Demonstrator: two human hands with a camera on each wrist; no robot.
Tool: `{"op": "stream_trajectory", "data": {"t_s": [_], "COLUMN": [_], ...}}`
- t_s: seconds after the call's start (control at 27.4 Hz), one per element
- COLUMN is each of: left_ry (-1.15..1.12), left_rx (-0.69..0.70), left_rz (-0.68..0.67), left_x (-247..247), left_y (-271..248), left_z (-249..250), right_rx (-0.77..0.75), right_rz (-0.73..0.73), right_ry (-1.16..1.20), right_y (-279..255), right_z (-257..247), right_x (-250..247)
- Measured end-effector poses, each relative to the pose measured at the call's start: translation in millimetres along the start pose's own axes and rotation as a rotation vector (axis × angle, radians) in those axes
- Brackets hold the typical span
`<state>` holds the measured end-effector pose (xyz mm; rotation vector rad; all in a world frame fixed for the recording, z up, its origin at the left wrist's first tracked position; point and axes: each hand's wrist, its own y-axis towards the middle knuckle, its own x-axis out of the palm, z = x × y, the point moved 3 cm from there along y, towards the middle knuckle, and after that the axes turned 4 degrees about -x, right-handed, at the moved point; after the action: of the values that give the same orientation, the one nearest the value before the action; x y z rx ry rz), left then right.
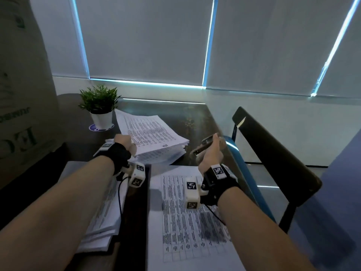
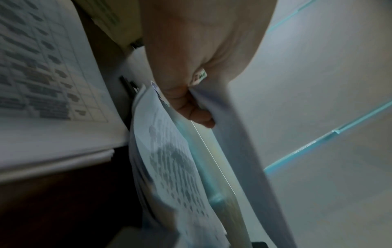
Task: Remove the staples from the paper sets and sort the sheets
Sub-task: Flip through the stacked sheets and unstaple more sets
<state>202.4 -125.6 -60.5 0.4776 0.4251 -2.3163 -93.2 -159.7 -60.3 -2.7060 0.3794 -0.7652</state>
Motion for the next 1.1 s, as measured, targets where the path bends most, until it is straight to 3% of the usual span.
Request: {"op": "stream_trajectory", "data": {"t_s": [0.07,0.15,0.18,0.22,0.29,0.33,0.4,0.55,0.77,0.84,1.1], "left_ry": [-0.108,-0.192,-0.292,-0.342,-0.270,-0.201,-0.179,-0.348,-0.422,-0.469,-0.441], "left_rx": [-0.038,0.039,0.105,0.155,0.188,0.203,0.234,0.110,0.097,0.090,0.184], "left_rz": [0.074,0.124,0.054,-0.096,-0.406,-0.498,-0.504,-0.523,-0.625,-0.612,-0.640], "left_x": [-8,-6,1,11,33,42,45,48,51,53,53], "left_y": [13,-6,-23,-40,-70,-78,-78,-67,-63,-58,-56], "left_z": [-10,-7,-5,-7,-9,-14,-24,-48,-64,-66,-71], "right_rx": [0.040,0.073,0.103,0.139,0.180,0.188,0.162,0.053,-0.269,-0.266,-0.123], "right_rz": [-0.040,-0.143,-0.182,-0.194,-0.250,-0.295,-0.377,-0.528,-0.850,-0.911,-0.909], "right_ry": [-0.012,0.069,0.102,0.117,0.105,0.063,-0.034,-0.145,-0.823,-0.900,-0.805], "right_y": [0,5,7,8,17,18,18,18,-9,-14,4], "right_z": [13,25,31,38,50,56,63,69,67,73,89], "right_x": [2,6,8,5,-1,-6,-12,-10,24,36,30]}}
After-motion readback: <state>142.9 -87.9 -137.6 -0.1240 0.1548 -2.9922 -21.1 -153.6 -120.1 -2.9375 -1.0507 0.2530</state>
